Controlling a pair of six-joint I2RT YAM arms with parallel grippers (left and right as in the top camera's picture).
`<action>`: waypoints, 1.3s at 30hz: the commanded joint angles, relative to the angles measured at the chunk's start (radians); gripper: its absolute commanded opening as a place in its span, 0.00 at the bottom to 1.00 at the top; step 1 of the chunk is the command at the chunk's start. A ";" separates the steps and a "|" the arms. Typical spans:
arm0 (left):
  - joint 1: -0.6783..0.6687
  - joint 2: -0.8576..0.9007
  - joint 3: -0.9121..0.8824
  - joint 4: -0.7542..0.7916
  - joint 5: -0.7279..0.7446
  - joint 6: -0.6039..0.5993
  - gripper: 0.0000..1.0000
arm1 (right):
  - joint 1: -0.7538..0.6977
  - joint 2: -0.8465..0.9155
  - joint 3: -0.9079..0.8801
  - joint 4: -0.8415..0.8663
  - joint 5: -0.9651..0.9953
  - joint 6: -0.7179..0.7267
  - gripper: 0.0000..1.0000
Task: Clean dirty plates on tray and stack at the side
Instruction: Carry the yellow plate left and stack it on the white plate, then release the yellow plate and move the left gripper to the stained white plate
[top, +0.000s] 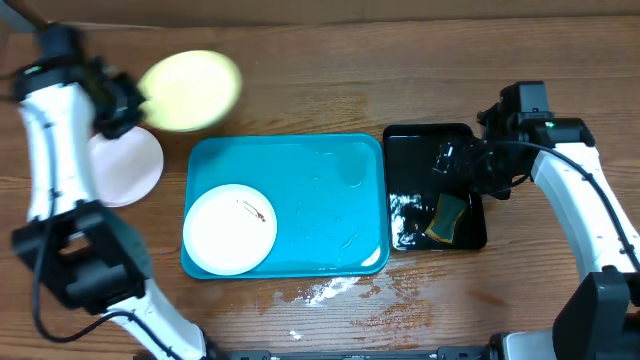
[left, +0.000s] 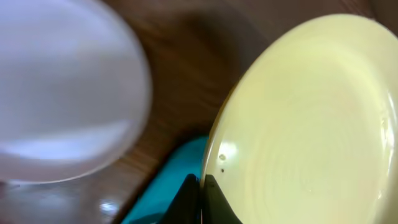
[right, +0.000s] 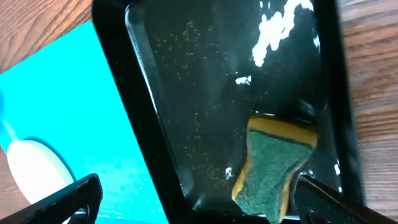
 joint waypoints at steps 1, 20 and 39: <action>0.169 -0.045 -0.065 -0.012 0.017 -0.021 0.04 | 0.014 -0.008 0.008 0.010 0.010 0.005 1.00; 0.333 -0.045 -0.315 0.029 0.126 0.058 0.80 | 0.014 -0.008 0.008 0.011 0.010 0.005 1.00; -0.126 -0.472 -0.591 -0.097 -0.097 0.009 0.70 | 0.014 -0.008 0.008 0.014 0.010 0.005 1.00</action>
